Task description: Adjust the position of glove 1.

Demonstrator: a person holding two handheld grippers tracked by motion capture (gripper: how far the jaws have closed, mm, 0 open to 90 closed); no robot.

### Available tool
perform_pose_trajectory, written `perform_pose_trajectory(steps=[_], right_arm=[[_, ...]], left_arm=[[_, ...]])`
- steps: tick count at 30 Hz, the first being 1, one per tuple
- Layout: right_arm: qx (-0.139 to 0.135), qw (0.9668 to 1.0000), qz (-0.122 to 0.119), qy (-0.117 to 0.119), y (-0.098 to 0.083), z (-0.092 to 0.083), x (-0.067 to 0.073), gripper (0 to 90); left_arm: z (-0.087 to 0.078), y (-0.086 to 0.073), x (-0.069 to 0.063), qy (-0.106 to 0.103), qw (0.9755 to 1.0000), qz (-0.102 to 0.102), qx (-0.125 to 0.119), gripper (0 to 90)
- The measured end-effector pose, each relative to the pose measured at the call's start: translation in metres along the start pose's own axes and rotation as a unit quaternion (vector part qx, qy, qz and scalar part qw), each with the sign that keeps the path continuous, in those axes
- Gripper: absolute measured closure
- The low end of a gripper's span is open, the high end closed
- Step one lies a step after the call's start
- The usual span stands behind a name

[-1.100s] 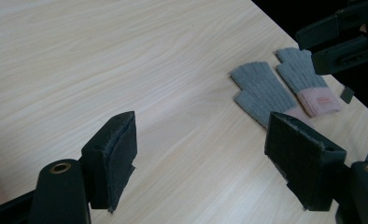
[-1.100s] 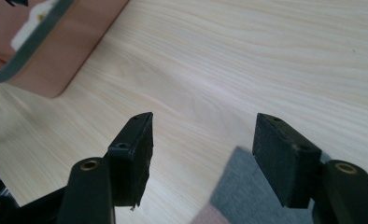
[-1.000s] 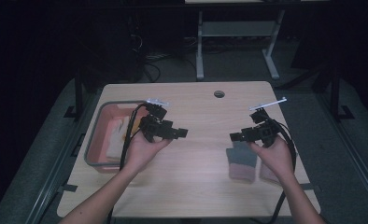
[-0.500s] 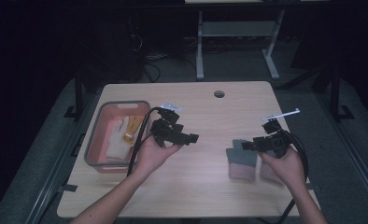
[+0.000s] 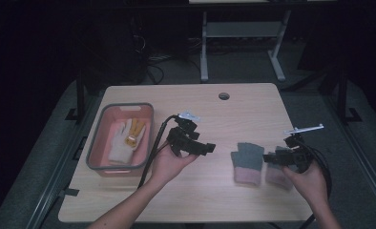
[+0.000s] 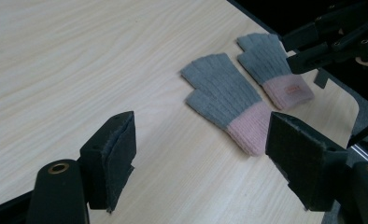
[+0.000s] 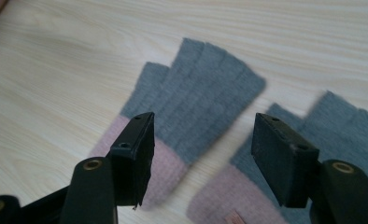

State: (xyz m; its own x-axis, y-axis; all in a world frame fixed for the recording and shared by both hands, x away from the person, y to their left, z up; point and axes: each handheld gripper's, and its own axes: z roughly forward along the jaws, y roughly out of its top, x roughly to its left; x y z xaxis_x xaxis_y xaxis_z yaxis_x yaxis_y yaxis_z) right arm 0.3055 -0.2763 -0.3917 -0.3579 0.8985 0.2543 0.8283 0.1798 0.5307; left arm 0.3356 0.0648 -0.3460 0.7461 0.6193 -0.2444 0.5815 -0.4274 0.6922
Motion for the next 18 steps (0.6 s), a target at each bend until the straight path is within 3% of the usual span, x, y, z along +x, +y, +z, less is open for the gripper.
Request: perform_pose_trajectory(steps=[6,18], right_arm=[[0.006,0.9999,-0.003,-0.014,-0.009,0.002,-0.008,39.3],[0.026,0.9983,0.016,-0.050,-0.035,0.014,-0.031,41.6]], left_arm=[[0.008,-0.002,-0.004,-0.004,1.0000,0.004,0.004,24.5],[0.020,-0.009,-0.015,-0.019,0.9998,0.005,-0.004,24.2]])
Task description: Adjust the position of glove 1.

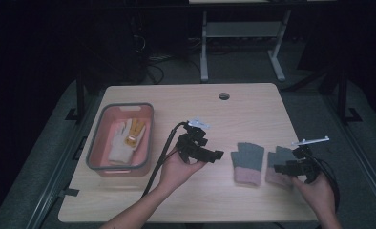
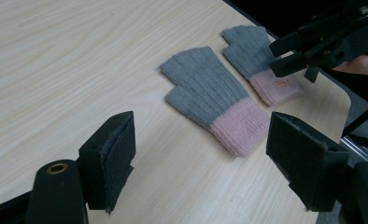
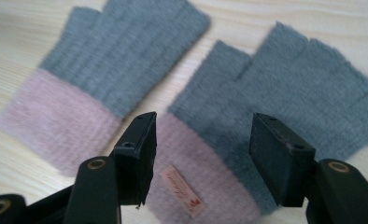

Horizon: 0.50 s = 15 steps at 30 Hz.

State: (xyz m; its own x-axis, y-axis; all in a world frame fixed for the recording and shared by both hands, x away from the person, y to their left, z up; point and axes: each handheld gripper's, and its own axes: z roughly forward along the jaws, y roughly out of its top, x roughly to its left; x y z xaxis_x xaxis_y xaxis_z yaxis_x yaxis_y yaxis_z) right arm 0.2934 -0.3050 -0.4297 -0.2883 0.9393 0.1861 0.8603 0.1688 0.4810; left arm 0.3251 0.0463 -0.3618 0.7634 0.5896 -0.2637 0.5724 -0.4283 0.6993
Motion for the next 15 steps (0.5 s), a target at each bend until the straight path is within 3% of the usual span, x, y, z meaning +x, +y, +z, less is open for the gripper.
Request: perform_pose_trajectory(steps=[11,15], right_arm=[[0.014,0.9996,0.004,-0.023,-0.006,0.011,-0.008,45.6],[0.013,0.9994,-0.008,-0.030,-0.007,0.014,-0.006,48.1]], left_arm=[[0.003,-0.003,-0.004,-0.003,1.0000,0.002,0.004,24.2],[0.004,-0.003,-0.004,-0.004,0.9999,0.005,0.008,24.2]])
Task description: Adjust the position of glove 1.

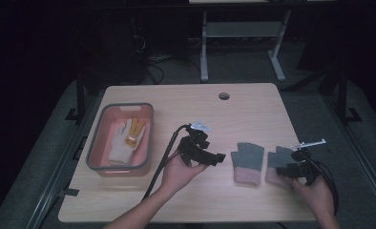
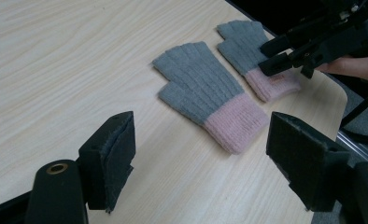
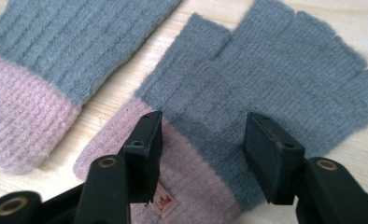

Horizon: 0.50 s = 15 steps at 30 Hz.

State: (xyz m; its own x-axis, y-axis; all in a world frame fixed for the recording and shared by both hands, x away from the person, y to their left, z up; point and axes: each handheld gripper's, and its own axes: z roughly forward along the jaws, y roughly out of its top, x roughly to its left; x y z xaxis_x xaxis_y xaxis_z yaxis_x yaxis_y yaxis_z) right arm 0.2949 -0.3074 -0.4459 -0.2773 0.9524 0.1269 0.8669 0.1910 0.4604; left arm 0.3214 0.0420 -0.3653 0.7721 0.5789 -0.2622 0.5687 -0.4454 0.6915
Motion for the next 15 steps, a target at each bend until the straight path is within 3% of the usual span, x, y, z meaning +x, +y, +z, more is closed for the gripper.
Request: perform_pose_trajectory(steps=[7,15], right_arm=[[-0.017,0.9998,0.011,0.009,-0.006,0.001,0.001,57.2],[-0.015,0.9996,0.015,0.018,-0.006,0.001,0.002,69.5]], left_arm=[[0.004,-0.002,0.000,0.002,1.0000,-0.004,0.002,23.9],[0.014,-0.011,0.001,-0.003,0.9999,-0.012,0.008,23.9]])
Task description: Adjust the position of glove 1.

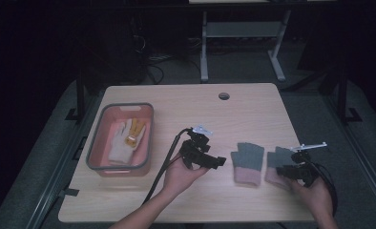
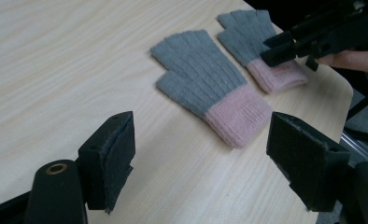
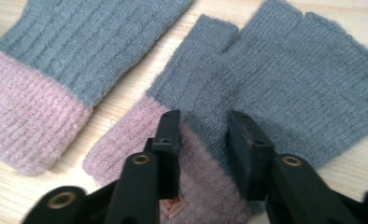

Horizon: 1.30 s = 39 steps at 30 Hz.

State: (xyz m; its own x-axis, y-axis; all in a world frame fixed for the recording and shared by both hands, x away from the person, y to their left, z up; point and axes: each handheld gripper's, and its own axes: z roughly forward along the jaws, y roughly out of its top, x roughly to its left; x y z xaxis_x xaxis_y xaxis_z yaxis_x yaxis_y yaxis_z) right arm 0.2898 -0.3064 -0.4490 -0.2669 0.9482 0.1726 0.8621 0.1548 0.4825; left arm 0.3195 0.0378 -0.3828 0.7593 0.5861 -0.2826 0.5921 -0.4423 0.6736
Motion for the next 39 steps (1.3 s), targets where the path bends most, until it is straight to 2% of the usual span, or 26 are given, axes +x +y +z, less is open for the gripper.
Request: perform_pose_trajectory(steps=[3,7,15,21,24,29,33,36,39], right_arm=[[-0.002,0.9999,0.008,0.009,0.000,0.000,-0.002,76.1],[-0.002,0.9995,0.023,0.020,0.001,-0.001,-0.006,80.2],[0.008,0.9998,0.014,0.016,0.006,-0.008,-0.004,81.7],[-0.011,0.9998,0.005,0.017,0.010,-0.022,0.001,81.8],[-0.023,0.9994,-0.003,0.027,0.017,-0.031,0.010,81.7],[-0.027,0.9988,-0.015,0.039,0.026,-0.034,0.025,81.6],[-0.030,0.9975,-0.042,0.048,0.037,-0.028,0.047,81.5],[-0.028,0.9971,-0.051,0.048,0.040,-0.025,0.053,81.4],[-0.026,0.9966,-0.056,0.053,0.044,-0.020,0.059,81.3]], left_arm=[[0.004,-0.003,0.000,-0.004,0.9999,0.004,0.008,23.9],[0.008,-0.004,0.000,-0.006,0.9999,-0.001,0.009,23.9],[0.013,-0.006,0.001,-0.007,0.9999,-0.006,0.009,23.9],[0.015,-0.009,0.002,-0.009,0.9998,-0.012,0.014,23.9],[0.015,-0.009,0.002,-0.009,0.9998,-0.016,0.009,23.9],[0.015,-0.009,0.003,-0.010,0.9998,-0.018,0.008,23.9],[0.015,-0.009,0.001,-0.010,0.9998,-0.015,0.012,23.9],[0.015,-0.009,0.000,-0.010,0.9997,-0.018,0.011,23.8],[0.013,-0.009,0.002,-0.009,0.9998,-0.011,0.013,23.9]])
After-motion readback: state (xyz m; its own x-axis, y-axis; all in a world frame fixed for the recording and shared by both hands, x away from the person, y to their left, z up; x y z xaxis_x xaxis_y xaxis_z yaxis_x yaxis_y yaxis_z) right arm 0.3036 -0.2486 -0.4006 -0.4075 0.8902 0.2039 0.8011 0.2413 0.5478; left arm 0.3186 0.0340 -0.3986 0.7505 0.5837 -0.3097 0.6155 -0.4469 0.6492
